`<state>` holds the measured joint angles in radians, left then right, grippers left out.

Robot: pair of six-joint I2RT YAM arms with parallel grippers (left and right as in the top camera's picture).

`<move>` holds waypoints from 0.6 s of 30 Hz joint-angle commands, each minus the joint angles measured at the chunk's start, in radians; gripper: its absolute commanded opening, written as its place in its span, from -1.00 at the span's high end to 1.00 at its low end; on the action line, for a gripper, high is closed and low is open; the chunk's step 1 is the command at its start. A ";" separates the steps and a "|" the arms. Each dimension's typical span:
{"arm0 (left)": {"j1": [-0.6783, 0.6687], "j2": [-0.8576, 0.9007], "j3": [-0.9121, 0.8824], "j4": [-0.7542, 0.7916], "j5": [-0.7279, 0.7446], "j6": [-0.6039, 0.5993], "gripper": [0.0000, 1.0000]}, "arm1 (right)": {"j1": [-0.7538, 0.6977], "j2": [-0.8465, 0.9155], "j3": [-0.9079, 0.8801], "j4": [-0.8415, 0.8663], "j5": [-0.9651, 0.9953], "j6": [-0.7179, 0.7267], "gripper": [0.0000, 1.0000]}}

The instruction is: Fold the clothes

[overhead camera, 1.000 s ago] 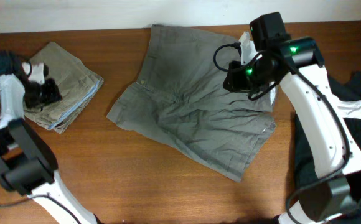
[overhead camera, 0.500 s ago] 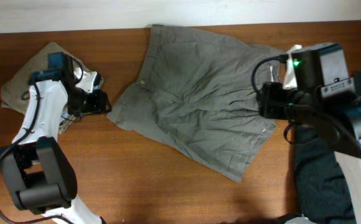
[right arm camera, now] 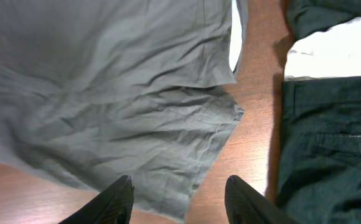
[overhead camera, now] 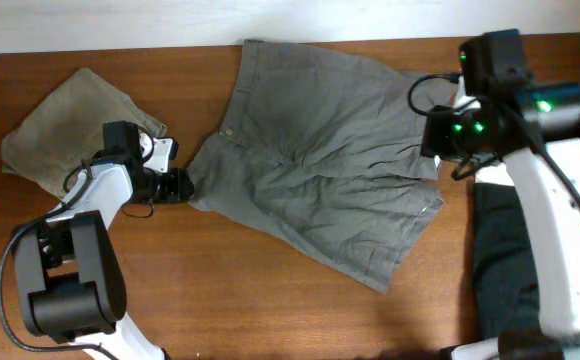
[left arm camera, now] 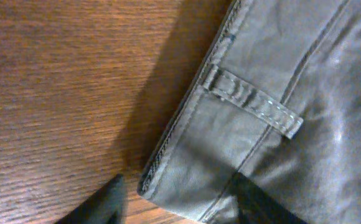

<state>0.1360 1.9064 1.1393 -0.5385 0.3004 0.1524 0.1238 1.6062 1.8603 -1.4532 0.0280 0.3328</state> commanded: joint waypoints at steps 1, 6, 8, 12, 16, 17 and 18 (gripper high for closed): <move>0.000 0.012 -0.026 -0.012 0.084 -0.001 0.44 | -0.030 0.100 0.001 0.022 0.002 -0.049 -0.04; 0.060 0.008 0.066 -0.161 -0.035 -0.010 1.00 | -0.216 0.291 0.001 0.063 -0.203 -0.165 -0.04; 0.089 -0.004 0.119 -0.188 -0.035 -0.013 1.00 | -0.244 0.377 0.001 0.079 -0.212 -0.202 -0.17; 0.095 -0.032 0.175 -0.239 -0.035 -0.013 1.00 | -0.249 0.558 0.001 0.191 -0.237 -0.267 -0.28; 0.095 -0.056 0.175 -0.264 -0.040 -0.013 0.99 | -0.197 0.642 -0.027 0.167 -0.365 -0.342 0.09; 0.095 -0.056 0.175 -0.264 -0.041 -0.013 0.99 | -0.182 0.643 -0.049 0.184 -0.342 -0.323 0.19; 0.095 -0.056 0.175 -0.264 -0.062 -0.013 0.99 | -0.168 0.643 -0.069 0.188 -0.330 -0.317 0.54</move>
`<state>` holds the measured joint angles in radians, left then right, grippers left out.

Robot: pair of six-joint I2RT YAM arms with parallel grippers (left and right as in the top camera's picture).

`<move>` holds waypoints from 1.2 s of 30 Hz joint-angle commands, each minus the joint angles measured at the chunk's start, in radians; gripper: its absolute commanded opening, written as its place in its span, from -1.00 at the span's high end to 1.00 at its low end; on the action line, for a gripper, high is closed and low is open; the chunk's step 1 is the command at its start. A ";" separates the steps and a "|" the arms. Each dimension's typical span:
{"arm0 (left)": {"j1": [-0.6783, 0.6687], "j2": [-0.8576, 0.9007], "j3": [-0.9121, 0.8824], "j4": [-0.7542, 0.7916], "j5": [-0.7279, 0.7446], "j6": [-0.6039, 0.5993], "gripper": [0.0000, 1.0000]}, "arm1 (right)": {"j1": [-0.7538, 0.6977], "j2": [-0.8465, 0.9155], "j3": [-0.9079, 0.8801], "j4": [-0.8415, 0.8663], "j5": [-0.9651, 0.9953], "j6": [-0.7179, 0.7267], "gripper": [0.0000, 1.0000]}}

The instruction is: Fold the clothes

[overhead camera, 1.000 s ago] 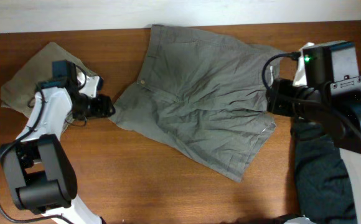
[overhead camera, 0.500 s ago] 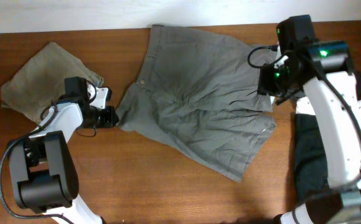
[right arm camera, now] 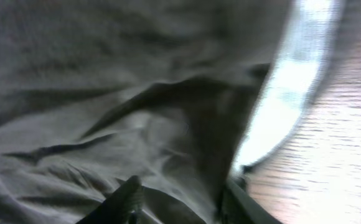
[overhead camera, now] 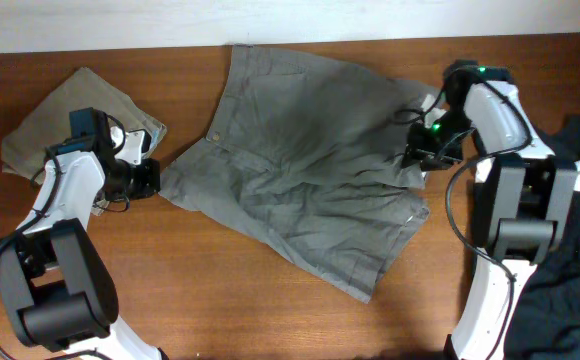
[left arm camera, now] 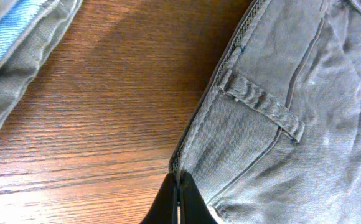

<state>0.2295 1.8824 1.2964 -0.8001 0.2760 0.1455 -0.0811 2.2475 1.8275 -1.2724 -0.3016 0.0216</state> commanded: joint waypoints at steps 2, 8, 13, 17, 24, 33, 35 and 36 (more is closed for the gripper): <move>0.003 -0.032 0.018 -0.009 -0.066 -0.005 1.00 | 0.029 -0.010 -0.009 -0.028 0.015 -0.006 0.92; 0.003 -0.032 0.018 -0.028 -0.108 -0.006 0.99 | -0.045 -0.127 0.189 -0.369 0.236 0.110 0.92; 0.003 -0.036 0.018 -0.044 -0.108 -0.006 0.56 | -0.045 -0.126 0.143 -0.342 0.299 0.115 -0.18; -0.002 -0.099 0.079 -0.082 -0.047 0.000 -0.03 | -0.043 -0.126 0.143 -0.063 0.153 0.035 -0.23; -0.238 -0.092 0.198 0.094 0.104 0.119 -0.27 | -0.035 -0.198 0.144 0.009 -0.136 0.026 -0.07; -0.306 0.615 1.004 0.120 0.208 0.117 -0.43 | 0.226 -0.558 0.144 -0.058 -0.124 0.027 -0.19; -0.319 0.694 1.063 0.177 0.211 0.109 -0.43 | 0.256 -0.557 0.143 -0.084 -0.121 0.047 -0.18; -0.330 0.739 1.065 0.252 0.210 0.089 -0.43 | 0.275 -0.557 0.143 -0.090 -0.113 0.047 -0.18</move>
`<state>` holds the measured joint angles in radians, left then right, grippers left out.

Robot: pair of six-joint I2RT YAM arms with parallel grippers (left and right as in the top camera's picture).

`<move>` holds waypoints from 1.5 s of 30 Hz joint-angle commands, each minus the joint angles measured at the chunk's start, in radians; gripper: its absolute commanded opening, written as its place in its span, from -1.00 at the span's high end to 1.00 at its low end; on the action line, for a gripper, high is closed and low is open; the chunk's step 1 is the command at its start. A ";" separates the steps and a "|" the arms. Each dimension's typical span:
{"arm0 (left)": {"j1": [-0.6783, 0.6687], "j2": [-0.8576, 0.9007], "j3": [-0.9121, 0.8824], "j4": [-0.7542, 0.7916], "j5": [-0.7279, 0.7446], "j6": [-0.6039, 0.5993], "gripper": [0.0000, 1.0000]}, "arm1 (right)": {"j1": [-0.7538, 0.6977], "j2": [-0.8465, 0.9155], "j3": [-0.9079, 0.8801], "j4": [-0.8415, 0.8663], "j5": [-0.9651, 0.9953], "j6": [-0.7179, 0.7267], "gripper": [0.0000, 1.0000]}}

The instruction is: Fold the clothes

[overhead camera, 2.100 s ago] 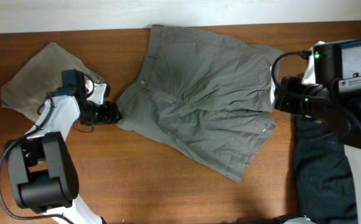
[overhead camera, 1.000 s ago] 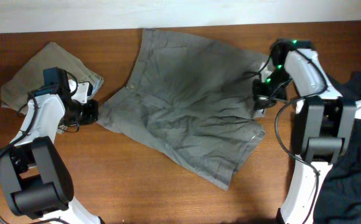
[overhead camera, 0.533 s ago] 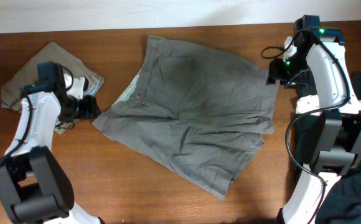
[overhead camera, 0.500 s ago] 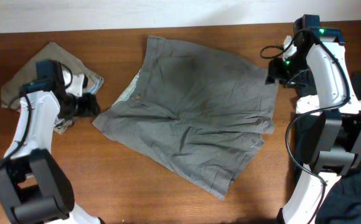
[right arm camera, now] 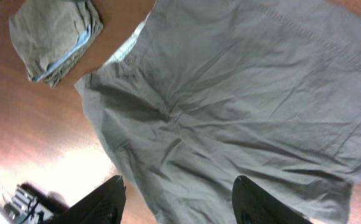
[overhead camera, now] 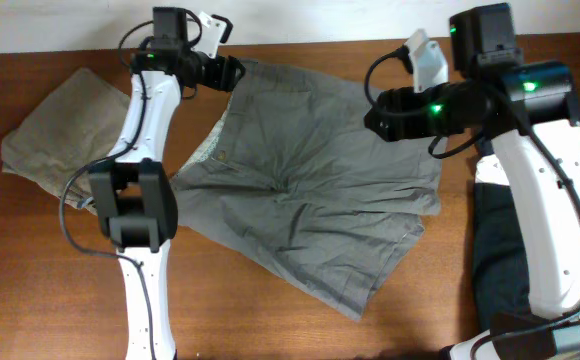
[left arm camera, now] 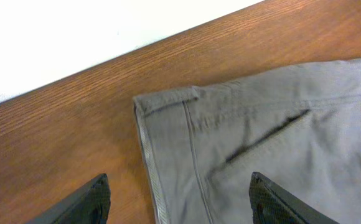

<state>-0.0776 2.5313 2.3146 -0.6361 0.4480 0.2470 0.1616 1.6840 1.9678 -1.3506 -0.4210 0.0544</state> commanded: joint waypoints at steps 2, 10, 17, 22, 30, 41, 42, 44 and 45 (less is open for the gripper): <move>-0.035 0.140 0.047 0.170 0.035 -0.018 -0.43 | 0.055 0.006 0.003 -0.016 0.006 0.014 -0.18; -0.023 0.182 0.080 0.170 -0.052 -0.086 1.00 | 0.060 0.006 0.003 -0.040 0.072 0.018 -0.19; 0.159 0.181 0.344 -0.043 -0.159 -0.131 1.00 | -0.020 0.049 -0.140 -0.034 0.280 0.230 -0.22; 0.166 0.178 0.354 -0.106 -0.165 -0.130 -0.10 | -0.052 0.087 -0.294 0.047 0.282 0.235 -0.45; 0.166 -0.054 0.441 -0.428 -0.183 -0.091 -0.36 | -0.036 0.090 -0.674 0.246 0.039 0.159 -0.38; 0.198 -0.275 0.420 -1.052 -0.313 -0.105 -0.21 | 0.139 0.090 -0.971 0.472 0.096 0.254 -0.14; 0.209 -0.275 0.417 -1.052 -0.313 -0.105 -0.21 | 0.139 0.090 -0.983 0.496 0.097 0.254 0.03; 0.233 -0.275 0.414 -1.052 -0.310 -0.127 -0.21 | 0.139 0.090 -0.988 0.525 0.101 0.244 0.41; 0.237 -0.275 0.414 -1.052 -0.309 -0.127 -0.21 | 0.139 0.090 -0.988 0.525 0.104 0.238 0.64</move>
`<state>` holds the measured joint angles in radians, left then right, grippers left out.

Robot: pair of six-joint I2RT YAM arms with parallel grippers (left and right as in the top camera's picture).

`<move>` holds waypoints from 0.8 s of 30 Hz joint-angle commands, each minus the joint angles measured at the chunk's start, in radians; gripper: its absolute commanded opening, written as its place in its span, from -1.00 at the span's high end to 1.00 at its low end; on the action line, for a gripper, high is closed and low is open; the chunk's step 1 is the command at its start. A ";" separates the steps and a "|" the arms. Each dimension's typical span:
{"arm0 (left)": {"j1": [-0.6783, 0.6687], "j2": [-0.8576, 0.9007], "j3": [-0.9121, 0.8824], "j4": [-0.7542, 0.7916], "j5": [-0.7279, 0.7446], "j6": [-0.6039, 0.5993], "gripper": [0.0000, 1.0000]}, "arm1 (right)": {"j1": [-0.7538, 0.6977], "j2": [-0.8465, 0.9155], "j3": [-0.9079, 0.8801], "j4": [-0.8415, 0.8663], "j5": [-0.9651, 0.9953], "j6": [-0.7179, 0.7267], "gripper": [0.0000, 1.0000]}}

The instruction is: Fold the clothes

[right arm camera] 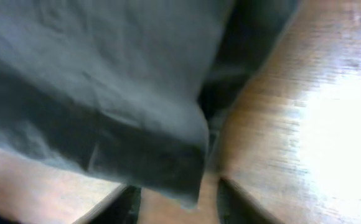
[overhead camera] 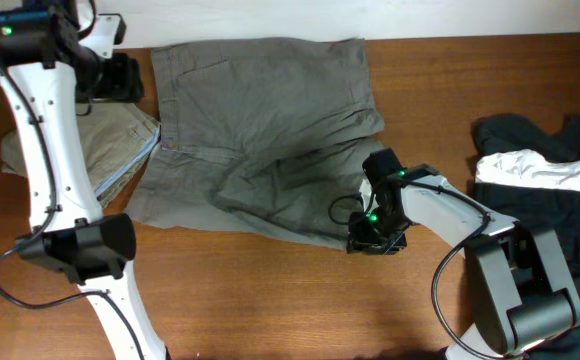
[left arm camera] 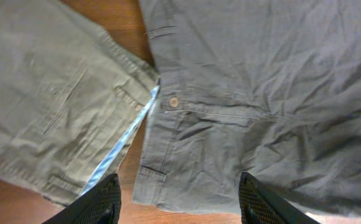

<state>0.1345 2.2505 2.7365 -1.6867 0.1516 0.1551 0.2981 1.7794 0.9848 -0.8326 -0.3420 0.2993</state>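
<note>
Grey shorts lie spread on the wooden table, waistband and button to the left and legs to the right. My left gripper hangs high at the far left, open and holding nothing, over the shorts' waist and a folded khaki garment. My right gripper sits low on the table at the shorts' lower right hem. The right wrist view is blurred: a hem corner lies between its open fingers.
A folded khaki garment with a blue lining edge lies left of the shorts, touching the waistband. Dark clothes and a white garment are piled at the right. The table's far edge meets a white wall.
The shorts now lie further left with the right leg bunched in. My left gripper has moved from the far waist corner to above the khaki pile. My right gripper has come down to the lower right hem.
At first my left gripper stood open at the near waist corner and my right was open over the right hem. Then the left was shut on that corner and the shorts sat further left. Later both grippers were open and raised; now the right is at the hem.
</note>
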 commanded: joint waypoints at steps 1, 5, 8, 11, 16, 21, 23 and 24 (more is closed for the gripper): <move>0.028 0.006 -0.008 -0.002 -0.010 -0.035 -0.21 | 0.001 -0.010 0.000 -0.011 0.059 -0.005 0.92; 0.028 0.004 -0.087 -0.002 -0.011 -0.034 -0.22 | -0.013 -0.136 0.069 -0.234 0.246 0.008 0.92; 0.027 0.004 -0.220 -0.002 -0.008 -0.035 -0.22 | -0.013 -0.241 0.084 -0.411 0.324 0.088 0.92; 0.027 0.004 -0.360 -0.002 0.047 -0.034 -0.22 | -0.013 -0.251 0.084 -0.447 0.328 0.120 0.63; 0.021 0.004 -0.675 0.025 0.081 -0.027 -0.14 | -0.059 -0.250 0.081 -0.358 0.305 0.130 0.64; 0.003 0.004 -0.889 0.105 0.059 -0.027 -0.13 | -0.057 -0.218 0.024 -0.260 0.166 0.071 -0.19; 0.001 0.004 -0.972 0.157 0.051 -0.027 -0.12 | -0.058 -0.193 -0.043 -0.200 0.153 0.072 -0.21; 0.001 0.004 -1.003 0.174 0.050 -0.027 -0.05 | -0.058 -0.183 -0.069 -0.172 0.129 0.072 -0.21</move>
<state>0.1383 2.2559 1.8080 -1.5436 0.2085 0.1303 0.2428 1.5642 0.9817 -1.0428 -0.1570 0.3771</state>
